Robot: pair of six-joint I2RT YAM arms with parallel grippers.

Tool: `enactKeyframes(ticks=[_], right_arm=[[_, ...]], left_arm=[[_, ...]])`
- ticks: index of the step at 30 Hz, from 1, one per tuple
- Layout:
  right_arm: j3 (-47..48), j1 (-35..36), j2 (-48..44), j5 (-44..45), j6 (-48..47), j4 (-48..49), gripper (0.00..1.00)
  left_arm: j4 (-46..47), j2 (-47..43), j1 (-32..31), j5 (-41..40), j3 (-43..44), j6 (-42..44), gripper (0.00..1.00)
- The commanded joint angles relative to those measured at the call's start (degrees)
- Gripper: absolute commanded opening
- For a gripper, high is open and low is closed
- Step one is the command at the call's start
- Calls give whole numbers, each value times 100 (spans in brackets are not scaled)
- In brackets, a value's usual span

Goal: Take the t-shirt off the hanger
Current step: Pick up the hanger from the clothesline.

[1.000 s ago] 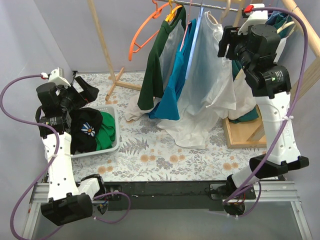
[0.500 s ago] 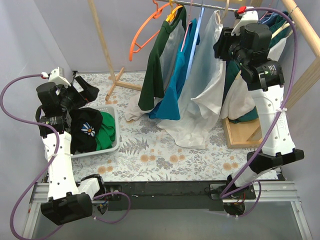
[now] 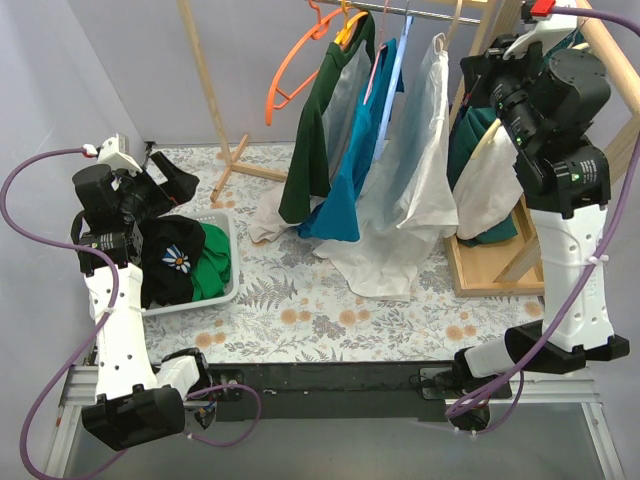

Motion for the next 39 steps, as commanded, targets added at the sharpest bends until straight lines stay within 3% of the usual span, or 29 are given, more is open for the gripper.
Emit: enactKeyframes(ticks=[1,7,9,10,13,16,25,32,35,36,39], right_arm=[[138,-25,-146,-127,-152,559,1],[68,-16,-94,-233,-39,339,2],[93,-16,-32,-198,58,60,27],[276,-16,20,-180,102,-90,48],[620,-25,293,-136,278,-679,67],[499,-25,346,-171,357,-838,67],[507,-16,574,-189,525,-1137,47],[683,-25,820,-259,533,-1340,46],[691,-16,829,-259,560,-1322,16],[691,-16,812,-242,560,-1296,2],[639,-16,698,-189,560,-1094,1]], left_arm=[[130,-141,-37,141,91,6,96],[122,-159,-28,185,56,-3,96],[122,-168,-37,176,30,14,96],[122,-185,-28,159,21,6,96],[122,-185,-37,150,12,14,96],[113,-168,-37,141,21,14,96],[104,-168,-81,62,-32,41,96],[104,-150,-90,36,-40,67,96],[104,-141,-99,9,-41,67,96],[95,-141,-99,9,-49,76,96],[104,-141,-107,9,-58,67,96]])
